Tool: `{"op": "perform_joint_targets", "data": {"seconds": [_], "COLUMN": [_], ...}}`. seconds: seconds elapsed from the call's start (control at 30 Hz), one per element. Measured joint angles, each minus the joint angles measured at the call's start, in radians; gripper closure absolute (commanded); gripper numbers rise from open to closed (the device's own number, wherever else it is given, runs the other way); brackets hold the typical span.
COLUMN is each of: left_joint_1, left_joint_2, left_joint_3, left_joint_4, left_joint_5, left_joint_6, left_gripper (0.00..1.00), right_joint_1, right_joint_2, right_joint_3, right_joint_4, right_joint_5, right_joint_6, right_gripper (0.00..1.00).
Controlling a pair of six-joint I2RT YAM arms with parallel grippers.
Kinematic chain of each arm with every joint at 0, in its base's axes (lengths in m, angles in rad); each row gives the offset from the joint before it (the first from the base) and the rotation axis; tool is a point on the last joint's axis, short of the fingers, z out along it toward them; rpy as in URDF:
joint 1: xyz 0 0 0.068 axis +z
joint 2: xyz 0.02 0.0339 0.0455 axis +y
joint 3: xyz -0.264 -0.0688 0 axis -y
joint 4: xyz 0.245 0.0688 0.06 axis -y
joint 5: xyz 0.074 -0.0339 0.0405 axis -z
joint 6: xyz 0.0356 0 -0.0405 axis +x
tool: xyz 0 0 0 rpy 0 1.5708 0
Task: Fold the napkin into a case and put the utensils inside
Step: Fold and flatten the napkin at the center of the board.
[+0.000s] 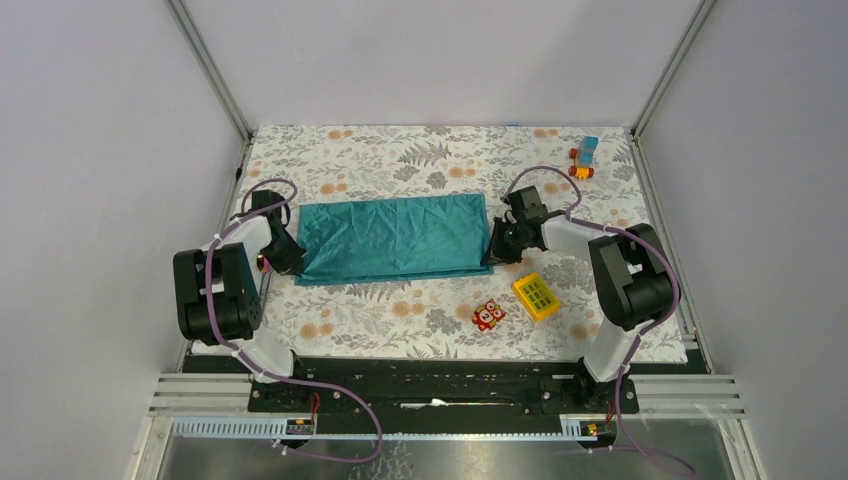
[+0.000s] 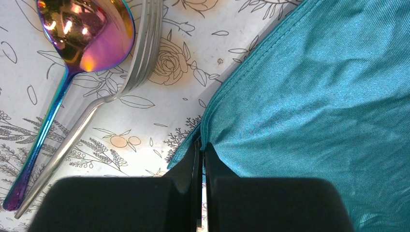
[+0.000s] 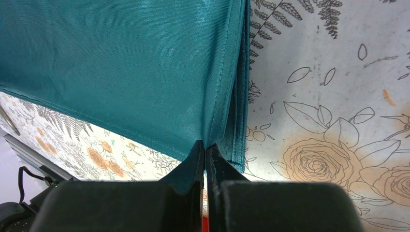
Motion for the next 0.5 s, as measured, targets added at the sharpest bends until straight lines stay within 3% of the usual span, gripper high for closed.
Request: {"op": "perform_joint_targets", "data": {"seconds": [0.5], "left_joint_1": [0.000], "left_joint_2": [-0.051], "left_joint_3": [-0.026], "left_joint_4": [-0.016], "left_joint_5": [-0.011], "left_joint_6": [0.000], "left_gripper": [1.00], "right_joint_1": [0.001], "right_joint_2": [0.000], "right_joint_3": [-0.009], "right_joint_4": [0.008], "right_joint_5": [-0.002], "right_joint_6": [0.000], "right_gripper": [1.00]}}
